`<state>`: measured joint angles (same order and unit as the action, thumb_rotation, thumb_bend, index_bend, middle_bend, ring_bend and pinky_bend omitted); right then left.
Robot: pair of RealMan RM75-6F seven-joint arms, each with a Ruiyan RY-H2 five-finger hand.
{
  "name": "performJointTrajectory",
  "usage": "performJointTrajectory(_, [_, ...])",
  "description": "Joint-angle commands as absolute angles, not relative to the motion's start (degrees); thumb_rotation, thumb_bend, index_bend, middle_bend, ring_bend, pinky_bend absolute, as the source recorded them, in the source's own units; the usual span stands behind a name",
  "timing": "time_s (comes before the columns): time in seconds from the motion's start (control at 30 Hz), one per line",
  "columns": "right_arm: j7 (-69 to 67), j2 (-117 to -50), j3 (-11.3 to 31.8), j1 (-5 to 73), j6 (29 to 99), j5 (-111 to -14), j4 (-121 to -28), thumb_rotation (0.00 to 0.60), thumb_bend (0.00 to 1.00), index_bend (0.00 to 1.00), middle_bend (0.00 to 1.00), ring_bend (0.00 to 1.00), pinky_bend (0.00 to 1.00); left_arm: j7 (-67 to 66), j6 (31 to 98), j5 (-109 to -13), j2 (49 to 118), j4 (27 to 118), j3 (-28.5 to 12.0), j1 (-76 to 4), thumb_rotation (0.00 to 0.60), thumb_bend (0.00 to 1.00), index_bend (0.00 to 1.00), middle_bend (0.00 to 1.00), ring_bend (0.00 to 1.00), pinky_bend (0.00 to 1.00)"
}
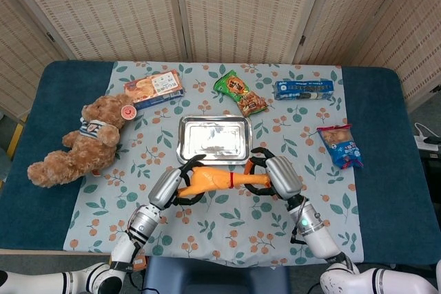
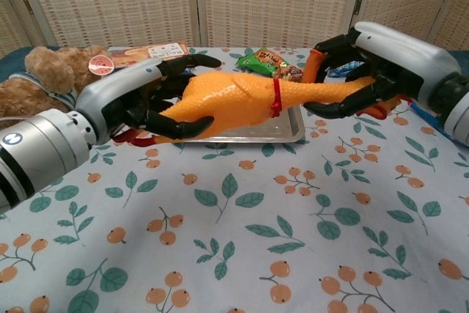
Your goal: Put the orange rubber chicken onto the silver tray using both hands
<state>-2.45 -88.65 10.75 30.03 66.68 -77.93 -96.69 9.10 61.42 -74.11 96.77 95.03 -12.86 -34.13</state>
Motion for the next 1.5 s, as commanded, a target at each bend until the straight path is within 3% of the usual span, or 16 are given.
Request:
performJointTrajectory(0.03, [-2.5, -88.8, 10.8, 30.0, 67.0, -78.1, -96.4, 0.6, 0.33, 0.84, 0.58, 0.61, 0.71, 8.8, 61.6, -72.7, 96.5, 95.6, -13.4, -34.0, 0.6, 0.46, 0.23, 0.42, 0.43, 0.7])
performJointTrajectory(0.2, [-3.6, -89.2, 11.0, 29.8, 67.5, -78.3, -95.7, 0.6, 0.33, 0.84, 0.58, 0.61, 0.71, 7.4, 62.4, -71.6, 96.8, 95.7, -13.8, -33.9, 0.6, 0.52, 0.36, 0.57, 0.58, 0.82])
performJointTrajectory(0.37, [-4.3, -89.1, 10.8, 29.8, 67.5, -78.5, -95.3, 0.6, 0.33, 0.84, 0.58, 0.61, 0.71, 6.6, 64.2, -70.5, 97.6, 95.7, -14.4, -33.4, 0.6, 0.65, 0.64, 0.78, 0.75, 0.98])
performJointTrajectory(0.47, [-4.4, -89.1, 10.7, 29.8, 67.3, -78.5, -95.3, 0.6, 0.33, 0.84, 0.58, 0.61, 0.71, 6.2, 65.2, -69.1, 98.3, 96.1, -15.0, -33.1, 0.6, 0.7, 0.79, 0.89, 0.85, 1.0])
performJointTrajectory(0.57, [-4.2, -89.1, 10.7, 29.8, 67.3, -78.4, -95.2, 0.6, 0.33, 0.84, 0.58, 0.61, 0.71, 5.6, 66.1, -68.7, 98.7, 96.3, -15.4, -32.9, 0.6, 0.72, 0.83, 0.93, 0.9, 1.0])
performJointTrajectory(0.8, [-4.5, -88.9, 10.8, 29.8, 67.2, -78.1, -95.5, 0.6, 0.33, 0.84, 0.58, 0.61, 0.71, 6.7, 65.9, -68.1, 98.7, 97.3, -15.7, -32.7, 0.6, 0.72, 0.83, 0.94, 0.91, 1.0])
performJointTrajectory(0.87, [-4.5, -88.8, 10.8, 29.8, 67.3, -78.2, -95.6, 0.6, 0.33, 0.84, 0.58, 0.61, 0.71, 7.7, 65.1, -68.1, 98.0, 98.0, -15.4, -32.6, 0.6, 0.68, 0.78, 0.89, 0.87, 1.0])
performJointTrajectory(0.97, [-4.5, -88.7, 10.9, 29.7, 67.5, -78.3, -95.8, 0.6, 0.33, 0.84, 0.58, 0.61, 0.71, 9.3, 61.9, -66.7, 95.7, 100.3, -14.9, -32.7, 0.6, 0.6, 0.59, 0.71, 0.72, 0.93])
performJointTrajectory(1.07, [-4.7, -88.6, 11.0, 29.6, 67.4, -77.9, -96.2, 0.6, 0.33, 0.84, 0.58, 0.61, 0.71, 9.5, 59.4, -66.9, 93.7, 101.9, -14.2, -33.3, 0.6, 0.54, 0.41, 0.52, 0.54, 0.78])
performJointTrajectory(1.23, [-3.4, -88.4, 11.0, 29.5, 68.0, -77.8, -96.8, 0.6, 0.33, 0.84, 0.58, 0.61, 0.71, 12.3, 53.0, -65.1, 89.3, 105.2, -13.7, -34.5, 0.6, 0.45, 0.05, 0.16, 0.17, 0.44])
performJointTrajectory(1.33, [-2.9, -88.3, 11.0, 29.3, 68.3, -77.8, -97.2, 0.6, 0.33, 0.84, 0.58, 0.61, 0.71, 13.6, 49.2, -64.3, 86.6, 106.5, -13.5, -35.6, 0.6, 0.4, 0.0, 0.01, 0.01, 0.26])
performJointTrajectory(1.5, [-2.3, -88.1, 10.9, 29.2, 68.5, -77.8, -97.5, 0.6, 0.33, 0.84, 0.58, 0.61, 0.71, 17.0, 45.0, -64.1, 83.6, 108.0, -14.0, -36.6, 0.6, 0.37, 0.0, 0.0, 0.0, 0.16])
